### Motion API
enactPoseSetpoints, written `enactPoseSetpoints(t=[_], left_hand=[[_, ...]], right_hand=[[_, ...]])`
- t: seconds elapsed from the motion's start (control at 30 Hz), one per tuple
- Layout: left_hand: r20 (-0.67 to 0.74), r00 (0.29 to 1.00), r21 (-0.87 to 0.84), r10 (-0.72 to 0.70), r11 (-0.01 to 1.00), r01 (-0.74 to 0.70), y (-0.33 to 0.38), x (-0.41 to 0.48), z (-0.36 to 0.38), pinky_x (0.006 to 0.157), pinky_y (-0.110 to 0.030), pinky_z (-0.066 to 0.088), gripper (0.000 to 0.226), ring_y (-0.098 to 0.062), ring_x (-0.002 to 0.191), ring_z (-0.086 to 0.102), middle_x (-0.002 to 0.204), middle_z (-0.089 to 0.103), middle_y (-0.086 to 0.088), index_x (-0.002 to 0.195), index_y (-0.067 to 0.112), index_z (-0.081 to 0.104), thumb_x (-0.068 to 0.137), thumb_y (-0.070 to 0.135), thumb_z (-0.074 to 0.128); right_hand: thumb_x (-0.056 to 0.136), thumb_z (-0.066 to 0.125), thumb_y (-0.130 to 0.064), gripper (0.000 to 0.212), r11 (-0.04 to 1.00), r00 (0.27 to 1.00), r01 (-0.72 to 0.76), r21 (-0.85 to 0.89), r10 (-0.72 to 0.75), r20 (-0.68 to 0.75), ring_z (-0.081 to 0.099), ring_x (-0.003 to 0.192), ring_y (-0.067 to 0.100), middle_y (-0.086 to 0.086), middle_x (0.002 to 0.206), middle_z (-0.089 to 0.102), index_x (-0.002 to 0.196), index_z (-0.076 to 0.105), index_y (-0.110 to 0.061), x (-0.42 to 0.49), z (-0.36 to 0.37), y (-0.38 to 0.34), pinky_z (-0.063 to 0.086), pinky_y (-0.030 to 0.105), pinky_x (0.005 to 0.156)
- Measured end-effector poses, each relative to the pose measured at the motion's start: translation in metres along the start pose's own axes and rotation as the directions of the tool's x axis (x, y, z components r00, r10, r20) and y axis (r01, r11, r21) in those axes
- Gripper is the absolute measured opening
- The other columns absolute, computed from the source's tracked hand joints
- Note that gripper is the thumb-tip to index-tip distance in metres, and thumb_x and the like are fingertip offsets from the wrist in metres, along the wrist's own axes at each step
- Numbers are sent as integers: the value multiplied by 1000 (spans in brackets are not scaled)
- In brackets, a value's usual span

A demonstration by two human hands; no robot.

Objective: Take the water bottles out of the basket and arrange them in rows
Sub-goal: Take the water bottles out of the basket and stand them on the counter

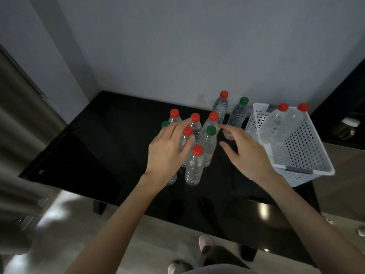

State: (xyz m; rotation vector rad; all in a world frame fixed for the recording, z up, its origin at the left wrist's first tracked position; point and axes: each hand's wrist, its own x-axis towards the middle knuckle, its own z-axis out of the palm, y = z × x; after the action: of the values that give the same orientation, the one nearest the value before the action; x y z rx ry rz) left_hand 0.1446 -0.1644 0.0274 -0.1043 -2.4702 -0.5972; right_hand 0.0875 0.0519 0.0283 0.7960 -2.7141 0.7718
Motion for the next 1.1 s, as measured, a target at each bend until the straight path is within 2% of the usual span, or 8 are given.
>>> enactPoseSetpoints(t=[0.07, 0.17, 0.27, 0.43, 0.6, 0.67, 0.87, 1.1], left_hand=[[-5, 999, -71, 35, 997, -36, 26, 16, 6, 80, -32, 56, 40, -13, 103, 63, 118, 64, 0, 133, 19, 53, 95, 30, 57], [3, 998, -154, 69, 986, -68, 63, 37, 26, 74, -30, 57, 39, -13, 101, 64, 118, 64, 1, 133, 19, 53, 96, 30, 56], [70, 996, -217, 47, 976, -31, 94, 57, 62, 76, -29, 55, 42, -13, 105, 62, 126, 60, 3, 136, 21, 49, 96, 31, 55], [214, 977, -304, 2, 951, 65, 133, 95, 143, 79, -42, 57, 45, -16, 107, 62, 131, 57, 0, 138, 23, 42, 97, 36, 52], [378, 923, -350, -75, 911, 217, 162, 134, 228, 96, -46, 51, 51, -24, 121, 56, 143, 46, -6, 143, 22, 35, 97, 32, 54], [402, 905, -368, -138, 881, 298, 169, 147, 255, 103, -37, 43, 58, -23, 131, 47, 148, 38, -7, 147, 18, 32, 96, 26, 57], [491, 837, -361, -241, 818, 447, 172, 172, 328, 110, -31, 28, 74, -22, 140, 31, 152, 32, -8, 152, 19, 22, 91, 27, 64], [528, 811, -368, -252, 793, 485, 170, 172, 380, 112, -39, 30, 83, -26, 139, 35, 151, 34, -11, 152, 29, 14, 88, 24, 66]], right_hand=[[93, 56, -28, 32, 997, 995, -7, -76, -1, -95, 64, 95, 15, -3, 109, 68, 125, 57, -24, 0, -21, 12, 54, 32, 72], [93, 57, -25, 25, 988, 985, -123, -94, 110, -135, 66, 87, 15, -5, 99, 71, 118, 63, -24, 2, -42, 41, 55, 35, 69], [93, 58, -23, 26, 970, 960, -238, -47, 227, -165, 66, 91, 15, -5, 103, 70, 119, 62, -22, 4, -56, 79, 54, 34, 74], [94, 57, -24, 26, 924, 911, -382, -37, 369, -185, 62, 93, 14, -5, 111, 68, 120, 60, -22, 6, -75, 154, 45, 27, 74], [93, 57, -23, 34, 875, 874, -478, -77, 465, -143, 62, 103, 26, 2, 121, 64, 127, 55, -20, 18, -86, 230, 51, 38, 78], [92, 59, -21, 43, 869, 866, -491, -59, 480, -137, 58, 108, 29, 7, 125, 59, 133, 46, -20, 27, -84, 257, 51, 42, 81], [87, 64, -17, 66, 865, 859, -500, 45, 502, -99, 49, 115, 31, 8, 128, 54, 139, 28, -33, 54, -67, 316, 50, 47, 81], [87, 63, -21, 70, 910, 922, -386, -153, 373, -107, 47, 106, 31, 5, 133, 54, 143, 23, -32, 72, -37, 353, 47, 45, 89]])
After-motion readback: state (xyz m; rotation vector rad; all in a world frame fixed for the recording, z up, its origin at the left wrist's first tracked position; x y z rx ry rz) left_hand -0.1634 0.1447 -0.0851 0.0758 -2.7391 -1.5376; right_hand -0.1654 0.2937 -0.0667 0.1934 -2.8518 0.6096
